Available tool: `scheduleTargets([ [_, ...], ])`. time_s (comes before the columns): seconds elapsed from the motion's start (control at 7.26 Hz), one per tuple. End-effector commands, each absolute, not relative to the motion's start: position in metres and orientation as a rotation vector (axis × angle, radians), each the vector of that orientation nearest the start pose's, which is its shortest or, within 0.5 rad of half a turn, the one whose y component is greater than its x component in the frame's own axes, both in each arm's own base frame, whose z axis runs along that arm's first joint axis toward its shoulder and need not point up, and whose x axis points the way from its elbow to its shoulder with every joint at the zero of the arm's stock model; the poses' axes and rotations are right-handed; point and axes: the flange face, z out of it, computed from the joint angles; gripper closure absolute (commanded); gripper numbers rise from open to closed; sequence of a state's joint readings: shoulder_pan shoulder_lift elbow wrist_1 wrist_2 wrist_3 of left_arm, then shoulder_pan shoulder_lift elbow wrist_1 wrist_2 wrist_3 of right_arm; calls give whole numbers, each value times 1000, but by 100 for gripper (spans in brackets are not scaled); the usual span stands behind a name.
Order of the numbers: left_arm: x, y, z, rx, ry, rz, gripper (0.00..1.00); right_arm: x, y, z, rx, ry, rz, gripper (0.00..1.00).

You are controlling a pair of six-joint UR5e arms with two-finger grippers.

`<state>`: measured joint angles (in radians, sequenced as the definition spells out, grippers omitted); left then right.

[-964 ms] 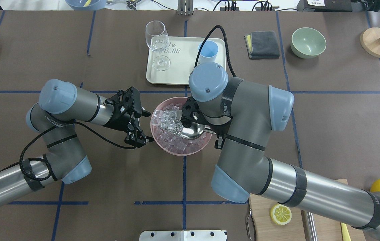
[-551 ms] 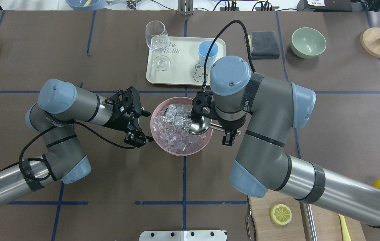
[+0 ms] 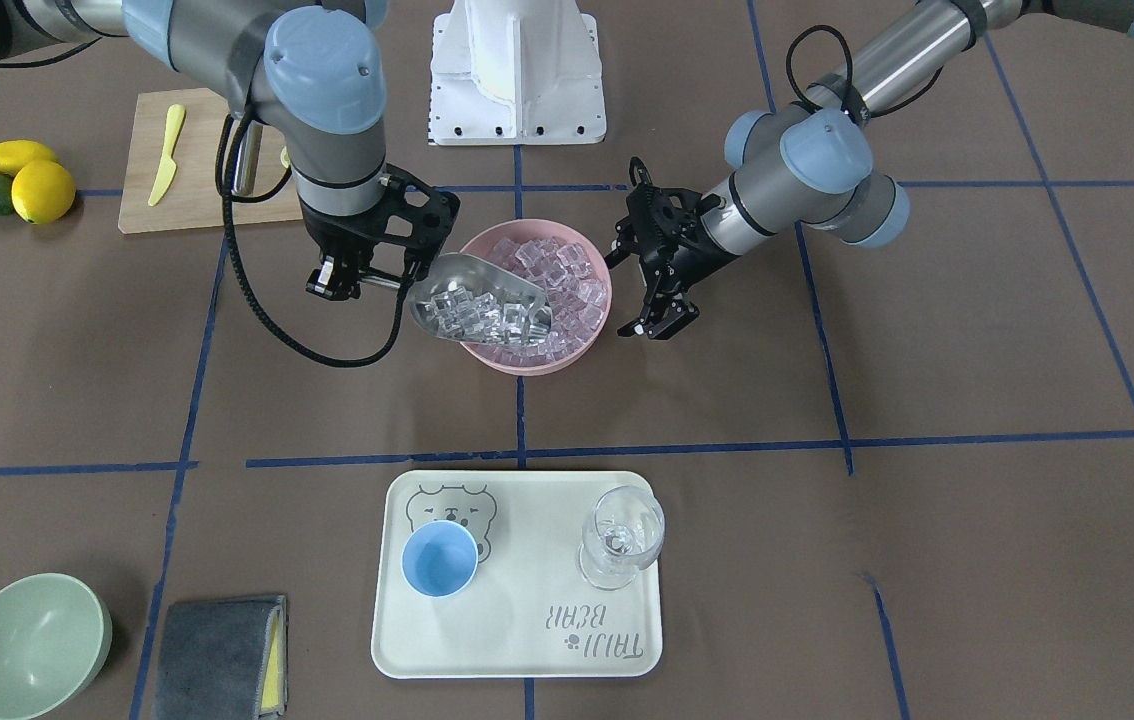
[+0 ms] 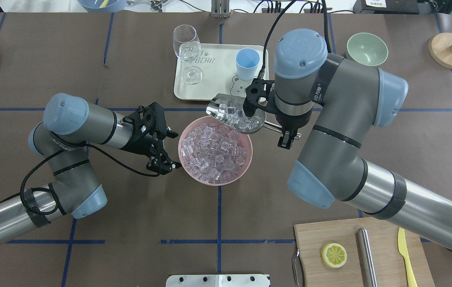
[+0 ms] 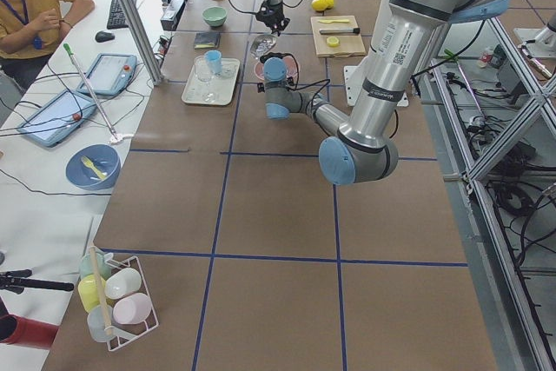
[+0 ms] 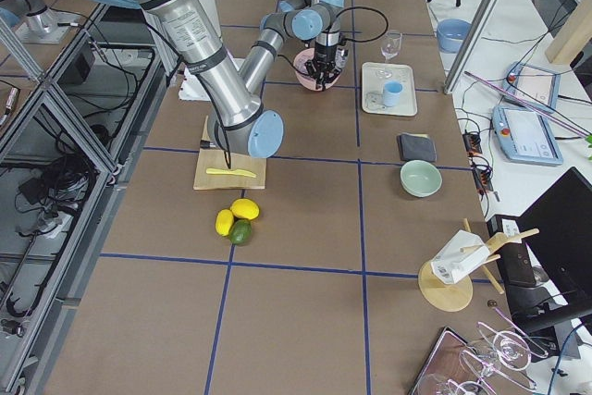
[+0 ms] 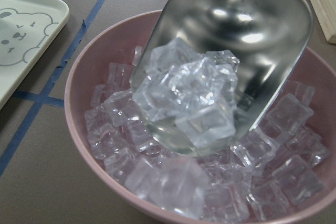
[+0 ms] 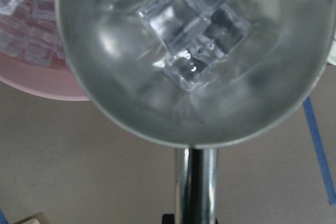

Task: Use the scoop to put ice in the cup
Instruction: 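Carry the loaded scoop to the blue cup on the tray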

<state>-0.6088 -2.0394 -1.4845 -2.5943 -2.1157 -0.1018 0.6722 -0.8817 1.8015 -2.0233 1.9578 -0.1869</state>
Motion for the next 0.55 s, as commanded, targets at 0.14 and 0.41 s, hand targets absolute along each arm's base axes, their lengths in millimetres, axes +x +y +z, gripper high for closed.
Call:
scheduleTargets([
  [0.14,484,-448,314,1007,1135,1069,0,-425,-577,214,211,-484,-1010,100],
  [0.41,480,-453,315,1009,1128,1061,0,-421,-614,225,132,-436,-998,100],
])
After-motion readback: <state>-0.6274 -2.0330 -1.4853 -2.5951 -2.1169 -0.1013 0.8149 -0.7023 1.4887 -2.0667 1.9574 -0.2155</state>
